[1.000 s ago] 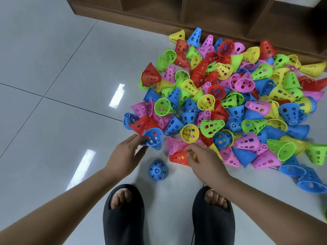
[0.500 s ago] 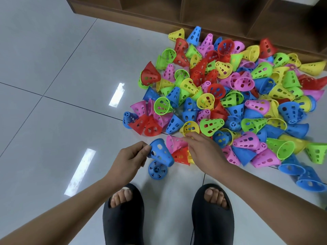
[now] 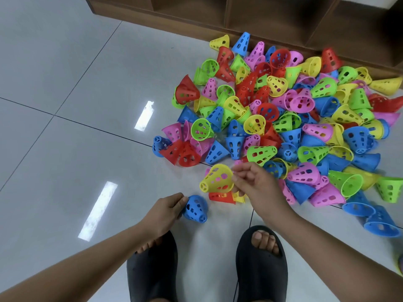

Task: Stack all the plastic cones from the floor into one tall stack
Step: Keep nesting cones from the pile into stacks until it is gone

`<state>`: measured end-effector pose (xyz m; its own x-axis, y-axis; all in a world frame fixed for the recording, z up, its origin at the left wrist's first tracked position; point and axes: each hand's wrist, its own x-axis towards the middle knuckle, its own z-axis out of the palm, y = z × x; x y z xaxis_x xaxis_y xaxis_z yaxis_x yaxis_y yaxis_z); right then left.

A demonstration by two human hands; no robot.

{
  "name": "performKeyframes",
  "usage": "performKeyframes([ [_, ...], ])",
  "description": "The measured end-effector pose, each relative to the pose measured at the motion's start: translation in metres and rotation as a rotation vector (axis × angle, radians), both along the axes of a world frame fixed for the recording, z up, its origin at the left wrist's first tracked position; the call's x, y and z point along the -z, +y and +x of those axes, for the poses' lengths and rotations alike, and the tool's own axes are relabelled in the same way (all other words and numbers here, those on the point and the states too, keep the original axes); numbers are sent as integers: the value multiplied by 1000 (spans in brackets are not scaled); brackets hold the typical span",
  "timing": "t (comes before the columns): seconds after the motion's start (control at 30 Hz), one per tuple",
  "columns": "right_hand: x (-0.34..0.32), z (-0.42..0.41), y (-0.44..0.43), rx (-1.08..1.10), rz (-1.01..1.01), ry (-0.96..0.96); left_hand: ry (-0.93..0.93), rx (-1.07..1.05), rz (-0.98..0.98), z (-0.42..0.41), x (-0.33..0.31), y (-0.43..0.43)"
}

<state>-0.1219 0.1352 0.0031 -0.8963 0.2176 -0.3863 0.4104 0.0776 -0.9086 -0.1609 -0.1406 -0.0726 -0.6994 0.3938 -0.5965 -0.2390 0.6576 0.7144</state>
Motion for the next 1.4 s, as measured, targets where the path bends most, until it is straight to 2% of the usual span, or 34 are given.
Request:
performKeyframes([
  [0.13, 13, 20, -15, -40, -154, -126, 27, -10, -108, 0, 14, -4],
  [0.27, 26, 34, -27, -160, -154, -230, 58, 28, -185, -4, 15, -5],
  [0.57, 44, 39, -23, -145, -104, -344, 201, -132, -159, -34, -1, -9],
  [0.7, 41, 37, -14, -114, 17, -294, 311, -214, -106, -48, -8, -8],
  [1.0, 46, 41, 10, -166, 623, -72, 385, -257, -32, -55, -14, -2],
  [1.2, 52, 41, 18, -228, 653, -20, 363, -170, -26, -63, -18, 2],
  [1.4, 30, 35, 20, -178, 707, 102, 398, -297, -35, -62, -27, 2],
])
